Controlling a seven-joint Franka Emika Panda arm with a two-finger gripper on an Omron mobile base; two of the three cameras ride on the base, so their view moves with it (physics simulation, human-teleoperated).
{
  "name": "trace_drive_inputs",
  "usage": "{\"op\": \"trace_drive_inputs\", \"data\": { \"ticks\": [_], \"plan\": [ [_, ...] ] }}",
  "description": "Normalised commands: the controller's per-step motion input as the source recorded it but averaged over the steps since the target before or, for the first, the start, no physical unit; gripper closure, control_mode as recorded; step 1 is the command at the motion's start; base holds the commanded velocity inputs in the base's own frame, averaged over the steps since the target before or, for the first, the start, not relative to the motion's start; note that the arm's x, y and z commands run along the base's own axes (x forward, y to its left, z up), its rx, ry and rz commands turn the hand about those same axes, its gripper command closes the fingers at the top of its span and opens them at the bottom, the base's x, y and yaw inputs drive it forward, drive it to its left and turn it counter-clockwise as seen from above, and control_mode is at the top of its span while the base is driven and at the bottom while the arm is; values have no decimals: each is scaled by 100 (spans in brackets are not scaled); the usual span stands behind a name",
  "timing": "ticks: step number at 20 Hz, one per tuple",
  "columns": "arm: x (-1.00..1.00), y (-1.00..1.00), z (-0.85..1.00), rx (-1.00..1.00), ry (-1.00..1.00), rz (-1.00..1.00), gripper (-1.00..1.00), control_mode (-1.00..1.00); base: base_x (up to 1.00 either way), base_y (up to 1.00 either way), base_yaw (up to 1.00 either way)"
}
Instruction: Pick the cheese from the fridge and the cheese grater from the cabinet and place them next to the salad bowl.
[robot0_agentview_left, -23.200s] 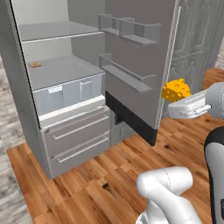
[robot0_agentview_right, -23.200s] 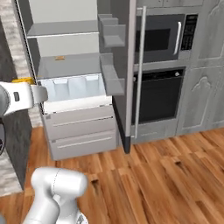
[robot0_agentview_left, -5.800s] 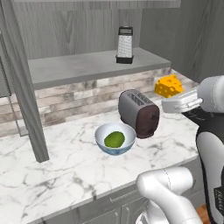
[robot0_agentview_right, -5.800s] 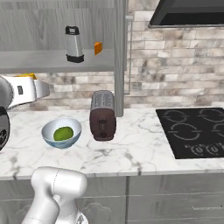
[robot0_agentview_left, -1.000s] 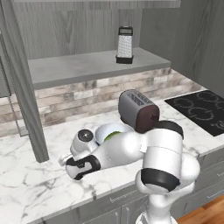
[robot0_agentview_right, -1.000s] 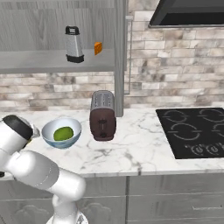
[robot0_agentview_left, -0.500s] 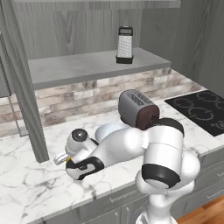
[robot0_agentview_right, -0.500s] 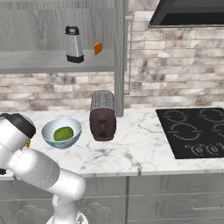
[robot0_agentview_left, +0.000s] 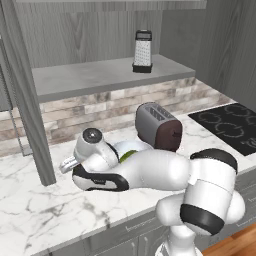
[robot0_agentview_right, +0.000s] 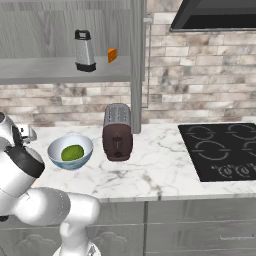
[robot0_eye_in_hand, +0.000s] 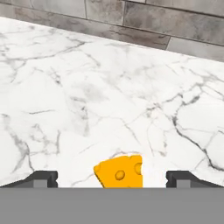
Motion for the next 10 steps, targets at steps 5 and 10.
{"op": "trace_drive_inputs", "data": {
  "ticks": [5, 10],
  "plan": [
    [-23, -21, 70, 1, 0, 0, -100, -100, 0, 0, 0],
    [-60, -41, 46, 0, 0, 2, -100, -100, 0, 0, 0]
  ]
}}
